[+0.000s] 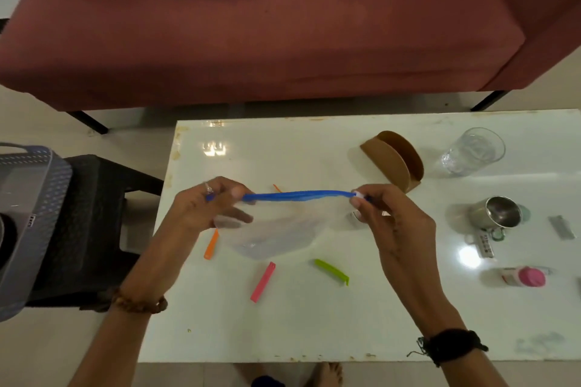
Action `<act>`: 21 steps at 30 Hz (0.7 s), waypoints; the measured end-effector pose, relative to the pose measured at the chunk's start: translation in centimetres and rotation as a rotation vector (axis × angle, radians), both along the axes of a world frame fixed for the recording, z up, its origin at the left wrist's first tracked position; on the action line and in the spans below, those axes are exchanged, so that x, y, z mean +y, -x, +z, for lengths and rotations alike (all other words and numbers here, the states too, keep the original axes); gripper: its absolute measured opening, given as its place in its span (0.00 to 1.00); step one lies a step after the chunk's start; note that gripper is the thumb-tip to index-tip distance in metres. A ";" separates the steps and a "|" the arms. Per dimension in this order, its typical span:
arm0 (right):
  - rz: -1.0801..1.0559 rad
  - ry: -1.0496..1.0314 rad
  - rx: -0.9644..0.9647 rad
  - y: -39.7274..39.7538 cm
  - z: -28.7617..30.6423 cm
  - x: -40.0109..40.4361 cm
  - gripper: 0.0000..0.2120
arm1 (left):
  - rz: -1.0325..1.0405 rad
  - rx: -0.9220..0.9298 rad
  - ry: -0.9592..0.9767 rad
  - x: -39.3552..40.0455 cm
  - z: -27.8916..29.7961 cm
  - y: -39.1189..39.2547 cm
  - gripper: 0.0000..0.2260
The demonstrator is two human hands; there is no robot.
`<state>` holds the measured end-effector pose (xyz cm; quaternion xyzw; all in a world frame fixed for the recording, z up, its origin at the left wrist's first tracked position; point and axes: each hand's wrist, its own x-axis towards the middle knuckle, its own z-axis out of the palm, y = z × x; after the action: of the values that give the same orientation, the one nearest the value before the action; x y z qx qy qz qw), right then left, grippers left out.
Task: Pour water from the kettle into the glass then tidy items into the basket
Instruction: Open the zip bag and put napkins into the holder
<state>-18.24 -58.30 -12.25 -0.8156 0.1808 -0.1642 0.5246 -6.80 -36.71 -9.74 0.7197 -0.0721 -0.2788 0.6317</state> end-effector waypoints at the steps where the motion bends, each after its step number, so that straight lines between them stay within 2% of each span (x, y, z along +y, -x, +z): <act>1: 0.005 -0.032 -0.016 -0.4 0.2 0.1 0.05 | -0.103 -0.055 -0.069 -0.1 0.3 0.0 0.13; 3: 0.008 -0.086 -0.046 -1.1 0.8 0.4 0.06 | -0.257 -0.126 -0.161 -0.4 1.0 0.5 0.08; 6: 0.042 -0.070 -0.064 -2.1 1.6 0.8 0.04 | -0.309 -0.034 -0.187 -0.9 1.7 1.1 0.06; 9: 0.093 -0.010 -0.056 -2.8 2.0 1.7 0.02 | -0.224 -0.007 -0.183 -1.6 1.5 1.4 0.09; 11: 0.110 -0.018 -0.035 -3.1 2.1 2.4 0.04 | -0.155 -0.002 -0.193 -2.0 0.9 1.8 0.02; 13: 0.078 -0.037 -0.019 -3.1 2.1 3.3 0.11 | -0.074 0.009 -0.191 -2.2 0.4 2.1 0.05; 15: 0.012 0.003 -0.010 -2.9 2.1 4.4 0.23 | 0.025 0.075 -0.149 -2.3 0.0 2.4 0.05; 16: -0.005 0.015 -0.010 -2.7 2.2 5.0 0.25 | 0.070 0.109 -0.111 -2.3 -0.1 2.6 0.04; 21: 0.196 -0.184 0.087 -1.7 2.0 7.2 0.20 | 0.153 0.199 0.049 -2.6 -0.5 3.6 0.08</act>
<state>-16.52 -51.10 -10.21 -0.7840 0.1373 -0.0594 0.6025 -10.38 -39.33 -10.26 0.6761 0.0395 -0.2980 0.6727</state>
